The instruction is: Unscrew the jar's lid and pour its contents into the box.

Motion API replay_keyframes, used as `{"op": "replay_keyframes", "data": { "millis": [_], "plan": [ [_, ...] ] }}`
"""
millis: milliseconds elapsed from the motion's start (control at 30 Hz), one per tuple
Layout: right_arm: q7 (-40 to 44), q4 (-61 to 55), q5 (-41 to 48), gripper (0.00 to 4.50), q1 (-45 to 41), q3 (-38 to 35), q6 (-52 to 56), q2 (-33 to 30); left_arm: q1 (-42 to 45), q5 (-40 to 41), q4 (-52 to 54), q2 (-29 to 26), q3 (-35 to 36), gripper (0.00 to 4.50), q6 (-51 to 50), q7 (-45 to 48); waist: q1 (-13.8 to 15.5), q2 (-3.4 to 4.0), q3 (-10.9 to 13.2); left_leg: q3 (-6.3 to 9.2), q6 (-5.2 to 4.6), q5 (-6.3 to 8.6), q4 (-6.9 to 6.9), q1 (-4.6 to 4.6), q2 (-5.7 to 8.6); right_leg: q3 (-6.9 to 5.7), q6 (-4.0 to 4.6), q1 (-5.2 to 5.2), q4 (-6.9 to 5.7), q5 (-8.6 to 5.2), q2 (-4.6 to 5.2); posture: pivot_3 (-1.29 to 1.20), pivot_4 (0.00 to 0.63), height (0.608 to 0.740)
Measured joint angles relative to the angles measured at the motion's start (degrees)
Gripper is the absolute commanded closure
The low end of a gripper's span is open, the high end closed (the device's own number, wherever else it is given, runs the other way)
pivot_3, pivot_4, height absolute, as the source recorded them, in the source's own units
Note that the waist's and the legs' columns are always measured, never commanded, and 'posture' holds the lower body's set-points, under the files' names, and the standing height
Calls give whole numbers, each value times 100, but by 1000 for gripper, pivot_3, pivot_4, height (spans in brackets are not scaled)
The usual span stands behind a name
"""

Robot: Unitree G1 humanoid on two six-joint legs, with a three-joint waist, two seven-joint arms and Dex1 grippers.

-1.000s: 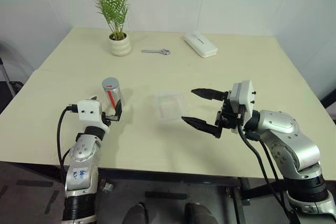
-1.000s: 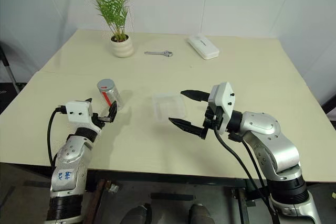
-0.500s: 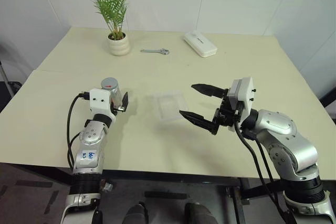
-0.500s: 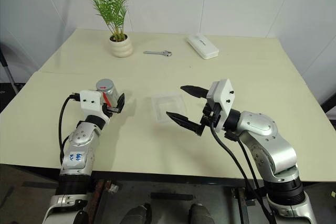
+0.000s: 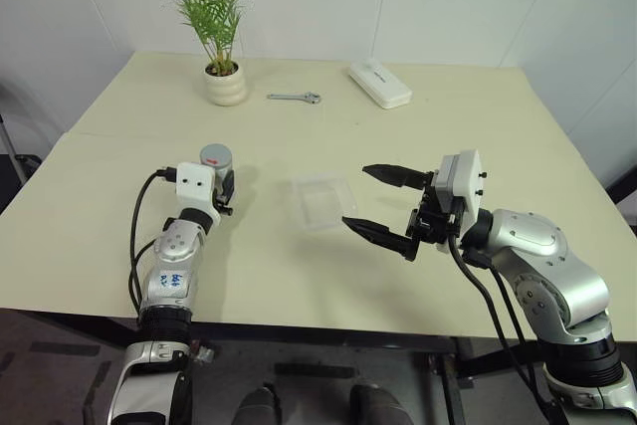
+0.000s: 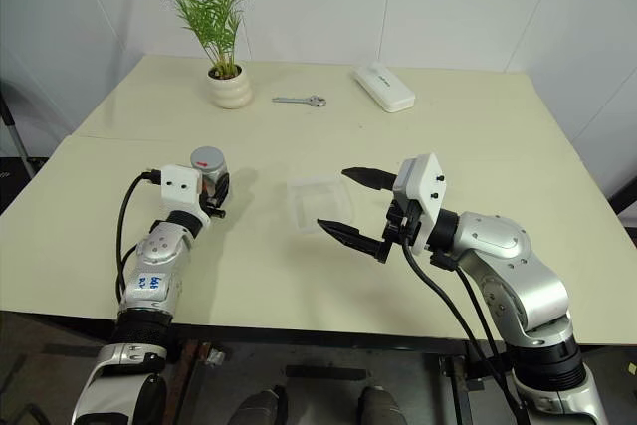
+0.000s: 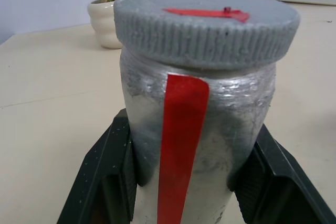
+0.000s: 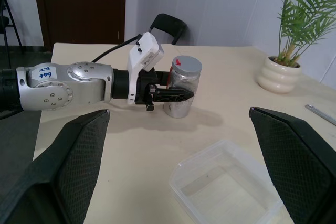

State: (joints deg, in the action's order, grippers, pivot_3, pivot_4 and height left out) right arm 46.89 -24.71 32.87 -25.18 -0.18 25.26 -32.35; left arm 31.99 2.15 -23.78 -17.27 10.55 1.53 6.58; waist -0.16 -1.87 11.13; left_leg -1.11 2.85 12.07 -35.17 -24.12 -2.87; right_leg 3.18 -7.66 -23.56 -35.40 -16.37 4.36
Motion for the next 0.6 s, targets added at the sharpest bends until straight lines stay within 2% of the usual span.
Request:
{"op": "replay_keyframes", "data": {
  "millis": [100,233,300,367,433,500,567,600],
  "plan": [
    [-28,-12,0,0,64,-1,3,2,0,42,-50,3,11,2562,98,31,1,0,0,0,0,0,0,0,0,0,0,0,0,0,0,0,150,740],
    [-130,-108,41,0,209,-28,124,-5,-10,594,216,-94,69,2562,104,788,-7,-1,1,0,0,0,0,-6,-1,0,0,-4,2,0,0,0,150,740],
    [-235,-202,47,0,226,-51,240,-49,-10,946,565,-364,75,2562,-19,1373,-19,-1,1,-1,2,1,3,-5,-3,0,1,-6,0,0,-1,0,150,740],
    [-495,-268,44,0,169,-73,493,-84,-5,1308,1034,-856,69,2562,-314,2094,-44,-1,1,-3,3,1,5,-3,-5,0,4,-8,-2,-2,-1,0,150,740],
    [-867,-299,74,0,-80,-78,886,-59,44,1750,1512,-1313,44,2562,-902,2833,-65,1,0,-5,3,1,5,-1,-5,1,7,-8,-4,-4,0,0,150,740],
    [-1101,-376,154,0,-298,-78,1158,-14,94,2103,1842,-1439,-60,2562,-1374,3307,-67,1,0,-4,2,1,4,0,-5,1,10,-5,-3,-5,1,0,150,740],
    [-1309,-423,182,0,-613,47,1483,127,97,2231,2060,-1688,-401,2562,-1799,3870,-75,0,0,-3,2,1,4,-1,-5,0,19,-7,-3,-10,1,0,150,740],
    [-1441,-421,183,0,-867,189,1657,289,114,2239,2179,-1798,-686,2562,-2027,4193,-96,1,0,-4,2,1,4,-1,-5,2,56,-7,-4,-30,1,0,150,740]
  ]
}}
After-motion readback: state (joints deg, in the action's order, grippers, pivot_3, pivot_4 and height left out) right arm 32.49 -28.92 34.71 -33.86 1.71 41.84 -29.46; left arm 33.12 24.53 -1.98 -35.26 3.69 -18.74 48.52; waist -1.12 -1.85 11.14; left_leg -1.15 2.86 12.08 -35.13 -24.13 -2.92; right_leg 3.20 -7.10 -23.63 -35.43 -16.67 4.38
